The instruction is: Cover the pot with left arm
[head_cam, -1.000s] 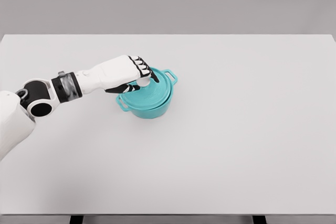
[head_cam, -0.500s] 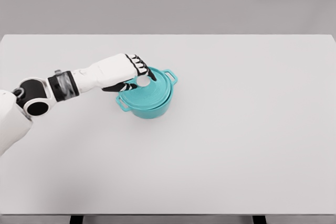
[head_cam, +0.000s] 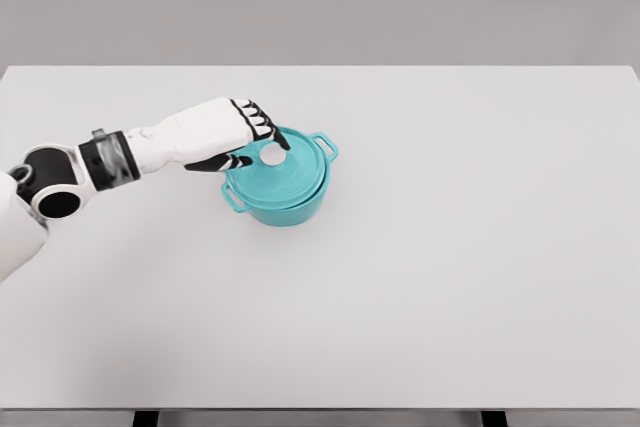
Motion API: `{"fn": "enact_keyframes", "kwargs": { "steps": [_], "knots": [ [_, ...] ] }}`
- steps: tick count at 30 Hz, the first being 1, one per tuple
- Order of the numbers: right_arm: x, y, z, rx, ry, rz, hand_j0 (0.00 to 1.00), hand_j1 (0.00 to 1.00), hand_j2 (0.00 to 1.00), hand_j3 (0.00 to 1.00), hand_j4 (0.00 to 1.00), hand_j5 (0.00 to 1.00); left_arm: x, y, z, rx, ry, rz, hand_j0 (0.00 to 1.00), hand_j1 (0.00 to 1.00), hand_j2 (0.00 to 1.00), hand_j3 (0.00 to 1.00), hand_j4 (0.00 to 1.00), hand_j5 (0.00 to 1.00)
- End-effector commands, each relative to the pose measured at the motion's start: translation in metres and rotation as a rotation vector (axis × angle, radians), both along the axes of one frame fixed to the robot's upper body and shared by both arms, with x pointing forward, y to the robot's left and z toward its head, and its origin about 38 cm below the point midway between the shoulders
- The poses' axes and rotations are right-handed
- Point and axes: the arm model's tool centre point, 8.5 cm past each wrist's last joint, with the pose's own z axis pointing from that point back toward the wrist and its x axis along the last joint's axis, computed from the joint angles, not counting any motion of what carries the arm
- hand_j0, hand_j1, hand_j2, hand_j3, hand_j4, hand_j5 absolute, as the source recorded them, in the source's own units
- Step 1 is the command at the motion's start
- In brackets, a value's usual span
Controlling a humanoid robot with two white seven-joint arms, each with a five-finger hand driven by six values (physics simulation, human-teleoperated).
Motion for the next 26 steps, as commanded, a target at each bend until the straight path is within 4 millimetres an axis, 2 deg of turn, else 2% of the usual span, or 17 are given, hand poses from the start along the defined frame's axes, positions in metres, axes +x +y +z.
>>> {"fn": "enact_keyframes", "kwargs": {
  "steps": [1,4,7,9,11,13,16,17,26],
  "knots": [
    [0.000,0.000,0.000,0.000,0.000,0.000,1.00,1.00,1.00,1.00,1.00,1.00,-0.004,0.006,0.008,0.008,-0.017,-0.004,0.70,0.70,0.70,0.70,0.70,0.70],
    [0.000,0.000,0.000,0.000,0.000,0.000,1.00,1.00,1.00,1.00,1.00,1.00,-0.009,0.013,0.026,0.012,-0.061,-0.010,0.70,0.70,0.70,0.70,0.70,0.70],
    [0.000,0.000,0.000,0.000,0.000,0.000,1.00,1.00,1.00,1.00,1.00,1.00,-0.014,0.038,0.044,0.031,-0.102,0.023,0.75,0.75,0.75,0.75,0.75,0.75],
    [0.000,0.000,0.000,0.000,0.000,0.000,1.00,1.00,1.00,1.00,1.00,1.00,-0.020,0.083,0.059,0.078,-0.124,0.106,0.87,0.87,0.87,0.87,0.87,0.87],
    [0.000,0.000,0.000,0.000,0.000,0.000,1.00,1.00,1.00,1.00,1.00,1.00,-0.024,0.115,0.069,0.098,-0.143,0.177,1.00,1.00,1.00,1.00,1.00,1.00],
    [0.000,0.000,0.000,0.000,0.000,0.000,1.00,1.00,1.00,1.00,1.00,1.00,-0.029,0.136,0.069,0.101,-0.143,0.233,1.00,1.00,1.00,1.00,1.00,1.00],
    [0.000,0.000,0.000,0.000,0.000,0.000,1.00,1.00,1.00,1.00,1.00,1.00,-0.038,0.157,0.064,0.139,-0.117,0.272,1.00,1.00,1.00,1.00,1.00,1.00],
    [0.000,0.000,0.000,0.000,0.000,0.000,1.00,1.00,1.00,1.00,1.00,1.00,-0.041,0.163,0.062,0.160,-0.109,0.279,1.00,1.00,1.00,1.00,1.00,1.00],
    [0.000,0.000,0.000,0.001,0.001,0.000,1.00,1.00,1.00,1.00,1.00,1.00,-0.041,0.160,0.058,0.162,-0.101,0.273,1.00,1.00,1.00,1.00,1.00,1.00]
  ]
}}
